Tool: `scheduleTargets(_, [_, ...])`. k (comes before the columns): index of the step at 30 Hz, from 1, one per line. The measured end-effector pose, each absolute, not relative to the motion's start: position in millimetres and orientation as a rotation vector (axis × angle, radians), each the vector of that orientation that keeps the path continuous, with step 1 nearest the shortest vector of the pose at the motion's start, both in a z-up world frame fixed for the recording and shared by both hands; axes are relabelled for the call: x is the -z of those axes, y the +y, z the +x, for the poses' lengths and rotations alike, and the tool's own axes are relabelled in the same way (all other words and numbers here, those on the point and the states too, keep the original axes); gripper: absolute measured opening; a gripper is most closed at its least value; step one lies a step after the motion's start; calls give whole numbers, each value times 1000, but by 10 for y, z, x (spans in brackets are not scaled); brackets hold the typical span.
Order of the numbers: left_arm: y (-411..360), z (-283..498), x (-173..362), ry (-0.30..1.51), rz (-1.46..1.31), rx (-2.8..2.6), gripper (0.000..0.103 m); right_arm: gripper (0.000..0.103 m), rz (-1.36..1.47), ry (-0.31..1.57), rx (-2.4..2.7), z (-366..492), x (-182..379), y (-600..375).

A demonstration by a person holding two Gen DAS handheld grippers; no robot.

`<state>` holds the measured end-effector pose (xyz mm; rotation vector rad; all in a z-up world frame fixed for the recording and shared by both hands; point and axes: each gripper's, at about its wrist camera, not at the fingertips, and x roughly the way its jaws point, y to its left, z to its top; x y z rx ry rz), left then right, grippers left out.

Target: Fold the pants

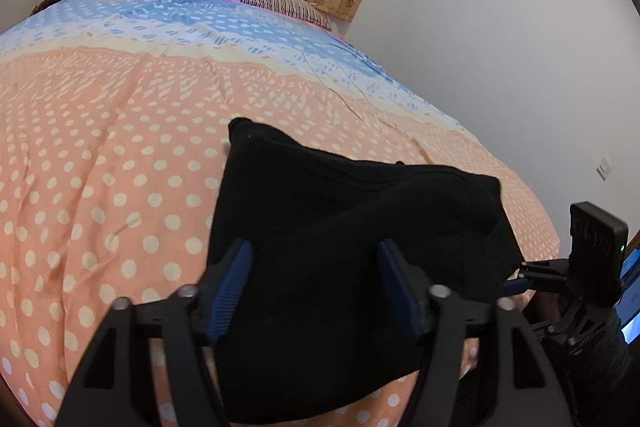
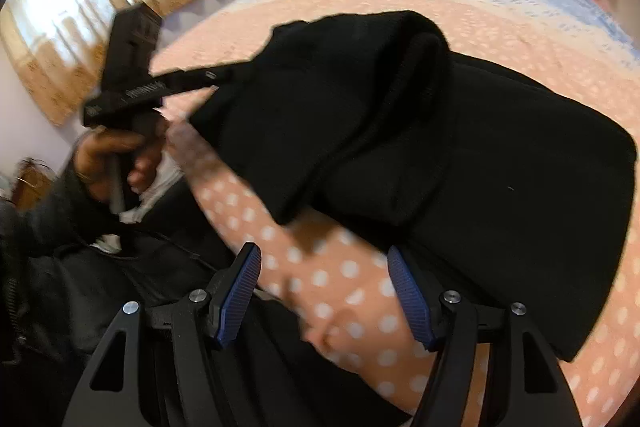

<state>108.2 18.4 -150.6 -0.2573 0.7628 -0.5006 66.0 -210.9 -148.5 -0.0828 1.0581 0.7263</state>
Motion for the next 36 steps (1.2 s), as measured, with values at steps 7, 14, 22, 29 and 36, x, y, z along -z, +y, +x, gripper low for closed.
scheduleTargets(7, [239,1066,1485,758,-273,492,72,67,107,930,-682,574,1267,-2282])
scheduleTargets(14, [310,1075,1440,740,-287,470,72,53,196,1021,-717,537,1412,-2042])
scheduleTargets(22, [381,1079,1380,721,-289,458,72,8,311,923,-630,625,1311,-2090])
scheduleTargets(29, [355,1113,1448,747,-278,463,72,7,256,924,-448,659,1269,-2419])
scheduleTargets(36, [317,1132,1531,779,-262,457,72,54,237,959,-462,710,1319,-2534])
